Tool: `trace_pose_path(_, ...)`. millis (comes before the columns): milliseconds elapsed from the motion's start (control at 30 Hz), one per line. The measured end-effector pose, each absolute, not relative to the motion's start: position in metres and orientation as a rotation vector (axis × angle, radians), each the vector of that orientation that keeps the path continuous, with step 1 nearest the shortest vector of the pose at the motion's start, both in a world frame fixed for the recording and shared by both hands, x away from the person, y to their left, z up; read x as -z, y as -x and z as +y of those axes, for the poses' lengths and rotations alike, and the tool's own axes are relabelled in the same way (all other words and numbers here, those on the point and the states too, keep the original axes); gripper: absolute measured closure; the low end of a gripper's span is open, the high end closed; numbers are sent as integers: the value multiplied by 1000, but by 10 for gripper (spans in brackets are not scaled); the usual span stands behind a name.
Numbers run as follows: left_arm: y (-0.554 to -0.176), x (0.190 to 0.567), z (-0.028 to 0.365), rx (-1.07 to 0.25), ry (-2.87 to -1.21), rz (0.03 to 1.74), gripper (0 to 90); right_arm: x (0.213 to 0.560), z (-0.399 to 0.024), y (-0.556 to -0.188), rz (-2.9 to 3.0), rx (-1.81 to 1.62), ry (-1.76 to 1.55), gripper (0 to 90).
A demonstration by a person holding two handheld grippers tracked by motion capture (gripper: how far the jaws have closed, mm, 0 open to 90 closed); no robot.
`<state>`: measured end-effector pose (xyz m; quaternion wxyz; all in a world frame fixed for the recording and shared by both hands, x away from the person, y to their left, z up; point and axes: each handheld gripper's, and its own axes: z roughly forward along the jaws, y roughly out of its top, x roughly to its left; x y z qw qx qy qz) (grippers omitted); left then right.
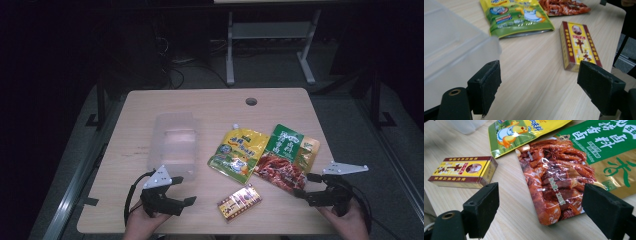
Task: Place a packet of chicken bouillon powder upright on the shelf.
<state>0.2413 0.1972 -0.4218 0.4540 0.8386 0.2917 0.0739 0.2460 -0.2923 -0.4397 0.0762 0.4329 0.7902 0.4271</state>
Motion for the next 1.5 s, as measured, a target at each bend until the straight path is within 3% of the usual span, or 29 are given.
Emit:
trace_pose_path(367,-249,408,167,-151,-2074,668,199,426,-285,-260,2377,-1300,-1317,141)
trace_pose_path(667,-258,395,146,-123,-2054,651,233,408,-271,-296,2404,-1309,-1316,141)
trace_pose_path(1233,-292,395,89,-105,-2102,629,361,381,-237,-368,2452,-1247,-1354,146)
trace_pose_path(1500,-304,401,70,-113,-2108,664,463,399,-231,-388,2424,-1280,-1432,167)
